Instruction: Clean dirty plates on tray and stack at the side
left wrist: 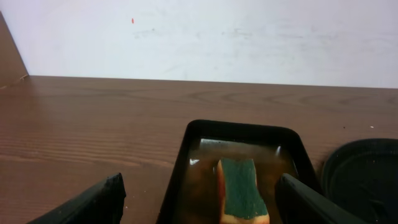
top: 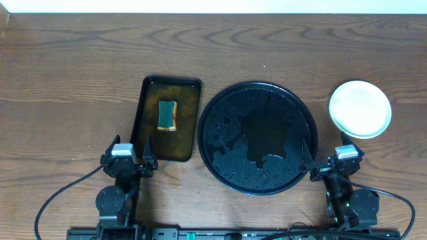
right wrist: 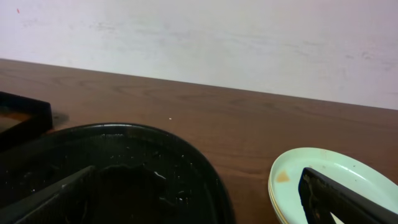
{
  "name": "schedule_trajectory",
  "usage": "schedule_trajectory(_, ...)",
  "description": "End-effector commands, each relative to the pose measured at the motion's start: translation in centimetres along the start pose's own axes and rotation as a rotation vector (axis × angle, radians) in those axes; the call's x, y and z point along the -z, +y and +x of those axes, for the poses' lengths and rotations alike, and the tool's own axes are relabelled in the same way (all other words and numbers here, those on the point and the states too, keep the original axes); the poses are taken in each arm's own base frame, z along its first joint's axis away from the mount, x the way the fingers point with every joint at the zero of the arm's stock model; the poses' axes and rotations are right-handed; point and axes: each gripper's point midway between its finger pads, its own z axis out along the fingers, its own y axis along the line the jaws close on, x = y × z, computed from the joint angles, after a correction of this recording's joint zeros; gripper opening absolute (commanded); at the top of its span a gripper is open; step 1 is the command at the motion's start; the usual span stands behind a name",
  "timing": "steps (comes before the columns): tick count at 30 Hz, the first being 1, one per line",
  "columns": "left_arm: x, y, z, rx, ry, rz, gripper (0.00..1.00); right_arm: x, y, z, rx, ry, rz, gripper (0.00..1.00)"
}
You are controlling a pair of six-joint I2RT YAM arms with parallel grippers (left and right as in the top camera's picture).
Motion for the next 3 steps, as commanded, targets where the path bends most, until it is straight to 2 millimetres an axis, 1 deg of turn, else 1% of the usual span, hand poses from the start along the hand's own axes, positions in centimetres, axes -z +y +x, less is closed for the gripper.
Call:
schedule_trajectory(1,-0.03,0.15,1.45,-0.015,0.048,-0.005,0.77,0.02,0.36,-0.02,0.013,-0.003,-0.014,0.99)
schedule_trajectory(3,-0.03,0.15,1.45,-0.015,0.048,-0.005,0.77,0.02,0.37,-0.03,0.013,-0.003,-0.014,0.99)
